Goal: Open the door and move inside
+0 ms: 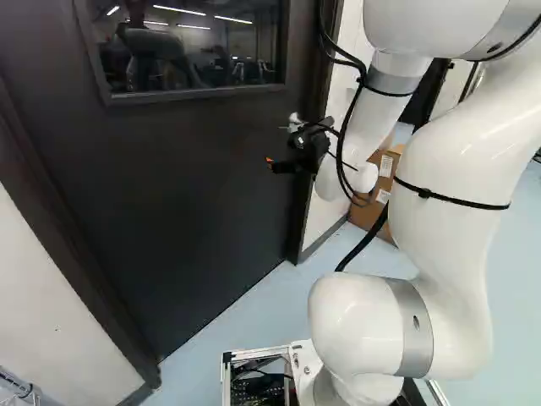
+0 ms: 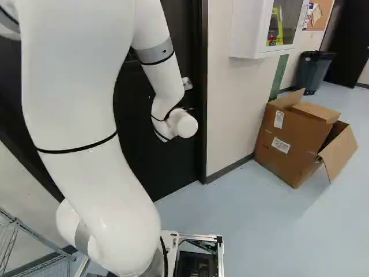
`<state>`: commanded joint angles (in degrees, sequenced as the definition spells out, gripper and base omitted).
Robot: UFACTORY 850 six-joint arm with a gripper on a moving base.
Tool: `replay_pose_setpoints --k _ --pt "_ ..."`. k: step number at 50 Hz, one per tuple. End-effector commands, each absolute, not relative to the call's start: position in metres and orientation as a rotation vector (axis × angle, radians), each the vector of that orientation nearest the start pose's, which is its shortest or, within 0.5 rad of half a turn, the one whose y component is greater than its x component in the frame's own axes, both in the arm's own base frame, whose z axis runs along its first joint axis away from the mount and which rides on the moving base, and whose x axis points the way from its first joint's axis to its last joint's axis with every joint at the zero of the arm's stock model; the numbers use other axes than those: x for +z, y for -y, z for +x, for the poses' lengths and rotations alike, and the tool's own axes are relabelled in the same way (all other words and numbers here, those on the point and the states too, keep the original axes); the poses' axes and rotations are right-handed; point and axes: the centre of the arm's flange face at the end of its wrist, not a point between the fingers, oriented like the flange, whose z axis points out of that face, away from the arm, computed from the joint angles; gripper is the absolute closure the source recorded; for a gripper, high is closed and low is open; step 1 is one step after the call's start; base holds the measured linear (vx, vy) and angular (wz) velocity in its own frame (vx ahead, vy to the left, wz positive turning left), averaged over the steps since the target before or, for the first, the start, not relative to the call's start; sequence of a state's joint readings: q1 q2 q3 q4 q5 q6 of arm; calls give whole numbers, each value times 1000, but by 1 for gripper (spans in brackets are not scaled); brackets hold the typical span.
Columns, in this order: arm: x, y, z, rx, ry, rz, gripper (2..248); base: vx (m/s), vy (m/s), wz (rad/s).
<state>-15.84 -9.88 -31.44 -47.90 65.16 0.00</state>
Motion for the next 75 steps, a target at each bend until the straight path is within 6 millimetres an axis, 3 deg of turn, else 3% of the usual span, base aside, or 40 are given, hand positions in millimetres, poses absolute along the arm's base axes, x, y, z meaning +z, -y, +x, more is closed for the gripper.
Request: replay_pose_setpoints --k 9,29,55,75 --pt "383 57 415 -1910 833 -2167 3 0 0 0" --pt "372 57 413 -1878 819 -2184 3 0 0 0" --pt "372 57 413 -1880 819 -2183 3 0 0 0" --pt "392 58 415 -1937 842 -2155 3 0 0 0"
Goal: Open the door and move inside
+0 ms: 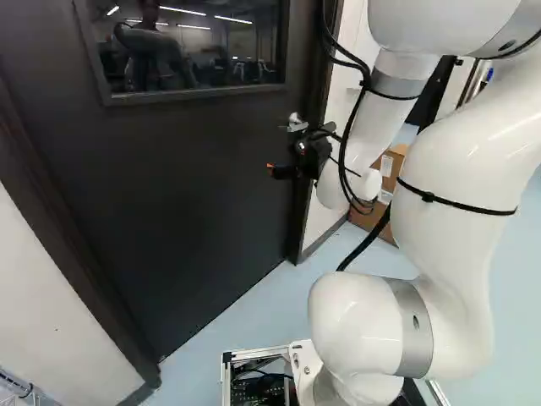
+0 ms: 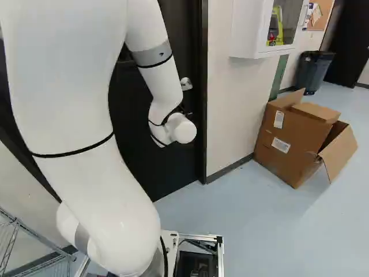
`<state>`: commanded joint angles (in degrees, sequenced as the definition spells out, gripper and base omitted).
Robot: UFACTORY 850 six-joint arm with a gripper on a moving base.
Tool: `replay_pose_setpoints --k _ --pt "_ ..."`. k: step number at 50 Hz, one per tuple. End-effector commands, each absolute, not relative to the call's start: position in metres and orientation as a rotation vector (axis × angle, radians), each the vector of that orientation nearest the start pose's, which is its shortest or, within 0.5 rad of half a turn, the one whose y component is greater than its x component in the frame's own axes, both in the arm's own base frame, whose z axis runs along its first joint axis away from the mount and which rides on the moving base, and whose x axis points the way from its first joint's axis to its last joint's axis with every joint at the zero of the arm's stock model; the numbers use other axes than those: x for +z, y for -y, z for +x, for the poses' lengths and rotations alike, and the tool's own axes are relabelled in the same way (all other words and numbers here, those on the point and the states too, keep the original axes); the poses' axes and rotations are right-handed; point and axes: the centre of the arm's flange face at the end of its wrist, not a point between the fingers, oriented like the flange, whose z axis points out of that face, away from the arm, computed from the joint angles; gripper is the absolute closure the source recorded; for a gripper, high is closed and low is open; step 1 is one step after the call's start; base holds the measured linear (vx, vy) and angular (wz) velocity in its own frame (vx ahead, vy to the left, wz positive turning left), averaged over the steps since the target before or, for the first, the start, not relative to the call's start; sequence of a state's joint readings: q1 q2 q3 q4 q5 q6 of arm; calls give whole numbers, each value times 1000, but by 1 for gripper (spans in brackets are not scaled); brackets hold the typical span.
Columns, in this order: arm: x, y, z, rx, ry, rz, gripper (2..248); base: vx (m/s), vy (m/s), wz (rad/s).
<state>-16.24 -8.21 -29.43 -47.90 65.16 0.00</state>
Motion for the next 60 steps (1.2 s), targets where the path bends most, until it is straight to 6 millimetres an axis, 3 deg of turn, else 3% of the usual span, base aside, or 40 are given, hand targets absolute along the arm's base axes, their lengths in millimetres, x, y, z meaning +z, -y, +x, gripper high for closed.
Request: replay_pose_setpoints --k 28,60 --pt "423 60 418 -2029 875 -2110 3 0 0 0" --pt "458 67 447 -2132 920 -2047 3 0 0 0"
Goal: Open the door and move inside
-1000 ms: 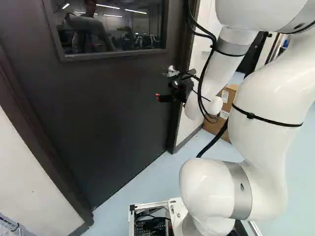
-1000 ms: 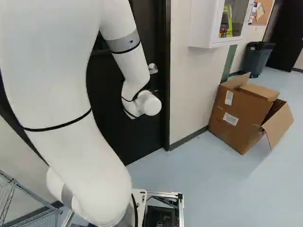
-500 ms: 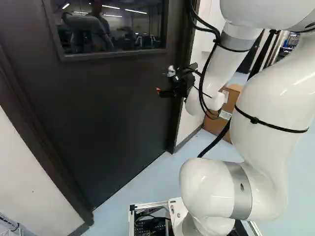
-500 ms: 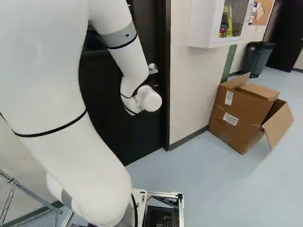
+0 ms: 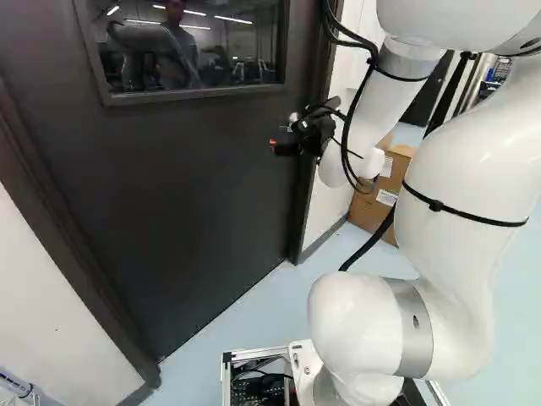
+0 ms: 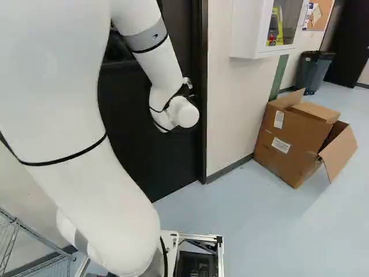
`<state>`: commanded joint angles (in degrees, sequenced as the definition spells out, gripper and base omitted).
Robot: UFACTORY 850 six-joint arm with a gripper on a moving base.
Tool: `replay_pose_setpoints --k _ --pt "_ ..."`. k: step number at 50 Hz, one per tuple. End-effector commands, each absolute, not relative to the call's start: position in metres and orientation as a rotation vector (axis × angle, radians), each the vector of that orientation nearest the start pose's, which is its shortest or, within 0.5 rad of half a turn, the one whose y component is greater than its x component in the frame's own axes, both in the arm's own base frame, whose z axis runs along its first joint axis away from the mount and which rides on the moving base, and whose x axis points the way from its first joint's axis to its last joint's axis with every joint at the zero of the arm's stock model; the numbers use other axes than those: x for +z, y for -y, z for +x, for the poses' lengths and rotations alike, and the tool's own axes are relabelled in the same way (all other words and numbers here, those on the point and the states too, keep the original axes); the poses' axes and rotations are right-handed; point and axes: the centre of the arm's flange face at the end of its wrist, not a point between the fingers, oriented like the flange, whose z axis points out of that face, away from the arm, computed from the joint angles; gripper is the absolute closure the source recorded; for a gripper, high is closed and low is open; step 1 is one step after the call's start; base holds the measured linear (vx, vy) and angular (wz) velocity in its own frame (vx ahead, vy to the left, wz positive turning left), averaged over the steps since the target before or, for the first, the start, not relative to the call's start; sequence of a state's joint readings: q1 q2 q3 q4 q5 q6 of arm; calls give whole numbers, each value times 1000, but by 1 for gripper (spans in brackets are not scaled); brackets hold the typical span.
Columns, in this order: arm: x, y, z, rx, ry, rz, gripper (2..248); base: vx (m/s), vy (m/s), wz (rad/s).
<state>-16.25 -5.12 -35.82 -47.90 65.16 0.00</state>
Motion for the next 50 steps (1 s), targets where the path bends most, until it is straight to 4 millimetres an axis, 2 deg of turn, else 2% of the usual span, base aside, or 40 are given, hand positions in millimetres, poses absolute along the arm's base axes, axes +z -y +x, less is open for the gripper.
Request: replay_pose_setpoints --k 24,41,50 --pt "484 72 477 -2210 928 -2002 3 0 0 0" --pt "485 74 480 -2227 890 -2019 3 0 0 0" --pt "478 74 482 -2211 881 -2031 3 0 0 0"
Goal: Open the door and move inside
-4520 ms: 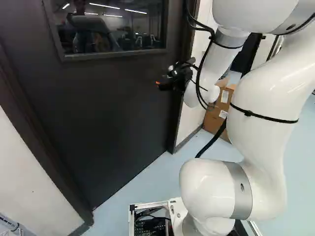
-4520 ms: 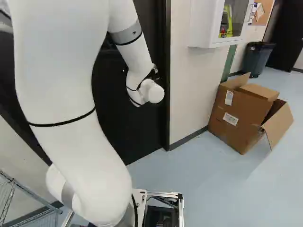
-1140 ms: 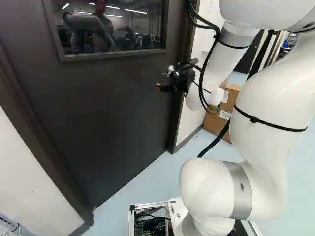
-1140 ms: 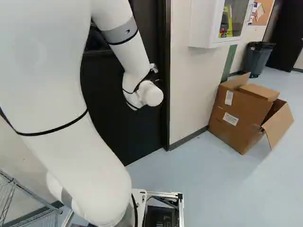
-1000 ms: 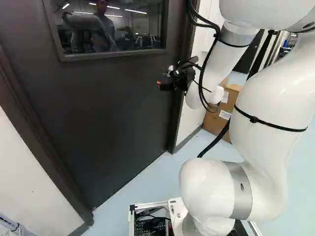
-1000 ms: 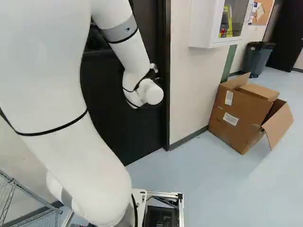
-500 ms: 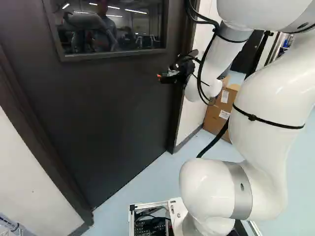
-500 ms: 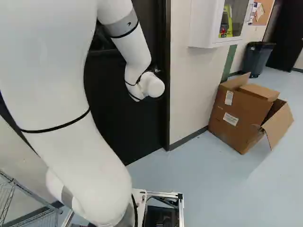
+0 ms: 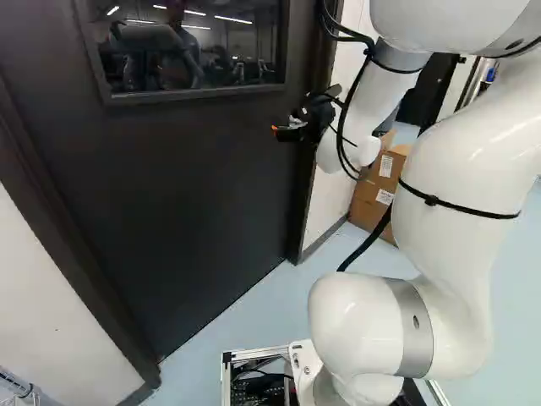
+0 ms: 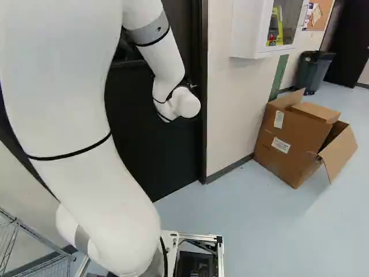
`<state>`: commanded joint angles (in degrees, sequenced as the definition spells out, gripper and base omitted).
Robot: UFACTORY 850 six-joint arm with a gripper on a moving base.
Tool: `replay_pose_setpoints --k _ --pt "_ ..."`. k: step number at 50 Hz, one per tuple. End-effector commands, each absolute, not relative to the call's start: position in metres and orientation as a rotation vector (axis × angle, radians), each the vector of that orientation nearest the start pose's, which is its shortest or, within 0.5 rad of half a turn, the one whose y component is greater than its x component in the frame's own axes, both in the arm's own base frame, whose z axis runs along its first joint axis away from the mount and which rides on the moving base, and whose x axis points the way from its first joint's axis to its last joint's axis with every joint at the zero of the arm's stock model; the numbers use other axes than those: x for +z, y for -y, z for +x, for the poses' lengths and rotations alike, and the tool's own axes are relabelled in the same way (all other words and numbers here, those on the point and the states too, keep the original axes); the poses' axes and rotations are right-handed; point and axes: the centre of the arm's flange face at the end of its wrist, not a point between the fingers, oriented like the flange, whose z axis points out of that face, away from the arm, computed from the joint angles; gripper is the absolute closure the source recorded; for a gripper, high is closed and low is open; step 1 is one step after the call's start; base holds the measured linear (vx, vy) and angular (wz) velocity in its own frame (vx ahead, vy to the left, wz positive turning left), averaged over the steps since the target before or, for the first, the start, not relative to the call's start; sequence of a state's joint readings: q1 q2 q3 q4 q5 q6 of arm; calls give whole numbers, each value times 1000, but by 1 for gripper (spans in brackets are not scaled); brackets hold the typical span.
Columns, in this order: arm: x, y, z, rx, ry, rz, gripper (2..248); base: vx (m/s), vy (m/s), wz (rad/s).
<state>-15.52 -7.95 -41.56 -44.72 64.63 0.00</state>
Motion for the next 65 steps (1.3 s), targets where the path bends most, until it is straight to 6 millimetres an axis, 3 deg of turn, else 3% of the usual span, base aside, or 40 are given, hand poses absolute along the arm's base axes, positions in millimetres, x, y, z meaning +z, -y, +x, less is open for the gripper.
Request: replay_pose_setpoints --k 29,65 --pt "445 75 496 -2131 859 -2074 3 0 0 0" --pt "404 75 498 -2030 823 -2133 3 0 0 0"
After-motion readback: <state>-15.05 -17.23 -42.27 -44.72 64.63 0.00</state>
